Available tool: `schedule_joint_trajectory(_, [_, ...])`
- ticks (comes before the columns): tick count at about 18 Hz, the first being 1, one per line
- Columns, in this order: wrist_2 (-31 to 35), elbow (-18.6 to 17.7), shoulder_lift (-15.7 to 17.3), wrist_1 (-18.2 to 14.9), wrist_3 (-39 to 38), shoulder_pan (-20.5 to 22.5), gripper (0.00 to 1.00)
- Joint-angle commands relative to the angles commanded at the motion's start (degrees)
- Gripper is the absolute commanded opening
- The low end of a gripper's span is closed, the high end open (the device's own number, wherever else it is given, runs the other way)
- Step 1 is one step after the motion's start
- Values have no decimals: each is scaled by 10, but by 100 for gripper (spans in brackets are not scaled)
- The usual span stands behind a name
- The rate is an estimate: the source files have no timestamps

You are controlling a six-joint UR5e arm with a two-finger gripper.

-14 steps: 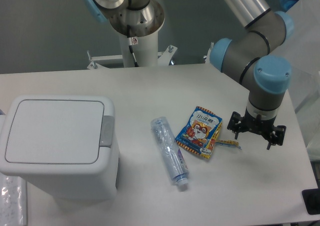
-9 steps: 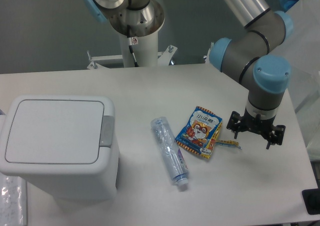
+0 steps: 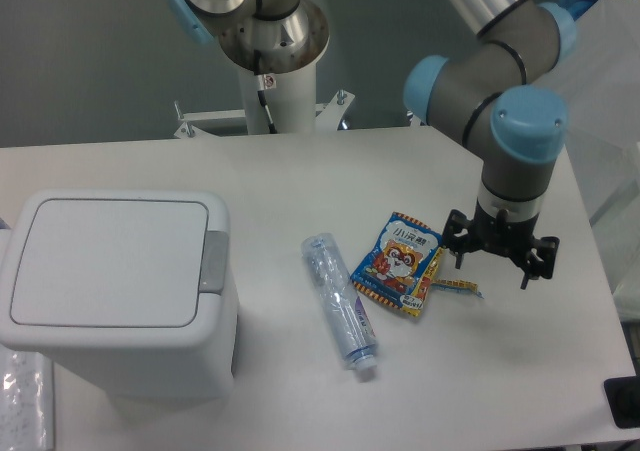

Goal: Open the trash can
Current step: 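Raise the open gripper from beside the snack packet, then move the gripper over to the trash can lid's grey tab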

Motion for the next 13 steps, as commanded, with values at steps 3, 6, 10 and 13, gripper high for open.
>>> schedule_joint_trajectory(3, [-4,0,4,1,-3,-8,100])
schedule_joint_trajectory(6, [-43,-2,17,-3,-32,-13,100])
schedule_joint_trajectory(10, [-117,-2,45,-5,-122,-25,100])
schedule_joint_trajectory(13, [-139,-2,55,-5,-192,-50,100])
